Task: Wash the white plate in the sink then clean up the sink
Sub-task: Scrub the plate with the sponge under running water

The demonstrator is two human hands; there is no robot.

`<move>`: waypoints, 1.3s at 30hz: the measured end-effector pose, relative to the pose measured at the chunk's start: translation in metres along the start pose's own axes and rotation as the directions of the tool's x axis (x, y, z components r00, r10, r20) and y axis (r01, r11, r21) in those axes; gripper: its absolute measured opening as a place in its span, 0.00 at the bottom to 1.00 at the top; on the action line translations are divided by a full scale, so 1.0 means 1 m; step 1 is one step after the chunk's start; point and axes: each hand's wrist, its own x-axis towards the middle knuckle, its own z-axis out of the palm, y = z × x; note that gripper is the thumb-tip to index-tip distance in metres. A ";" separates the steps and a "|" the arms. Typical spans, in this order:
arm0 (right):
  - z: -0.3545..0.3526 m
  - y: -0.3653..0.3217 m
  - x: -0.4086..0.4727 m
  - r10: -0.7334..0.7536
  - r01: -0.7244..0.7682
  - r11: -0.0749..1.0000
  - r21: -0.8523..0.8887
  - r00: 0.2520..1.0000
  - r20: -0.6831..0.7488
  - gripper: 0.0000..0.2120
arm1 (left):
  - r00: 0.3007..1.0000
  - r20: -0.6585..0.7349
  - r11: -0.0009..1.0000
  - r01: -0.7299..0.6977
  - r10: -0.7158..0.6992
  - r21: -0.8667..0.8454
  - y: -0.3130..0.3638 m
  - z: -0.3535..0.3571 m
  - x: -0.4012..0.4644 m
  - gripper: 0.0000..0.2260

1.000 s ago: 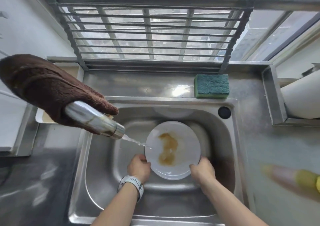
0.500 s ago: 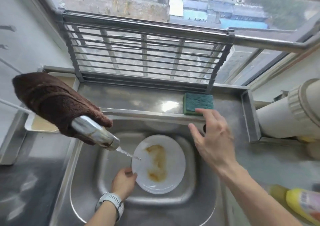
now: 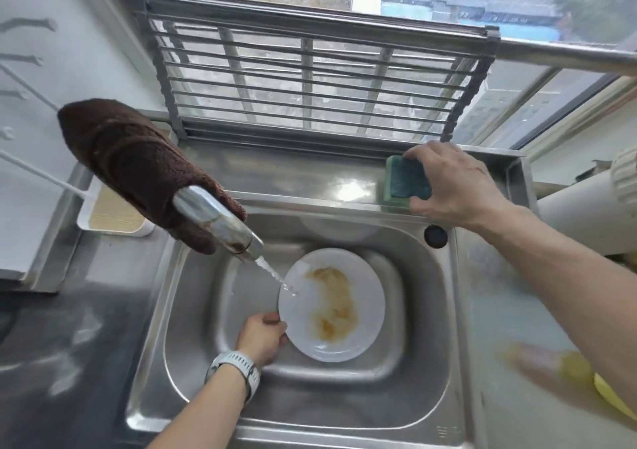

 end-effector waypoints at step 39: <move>0.222 -0.123 -0.115 -0.102 0.092 0.995 0.044 0.928 0.358 0.23 | 0.991 0.094 0.888 -0.124 0.092 0.442 -0.001 0.010 -0.001 0.25</move>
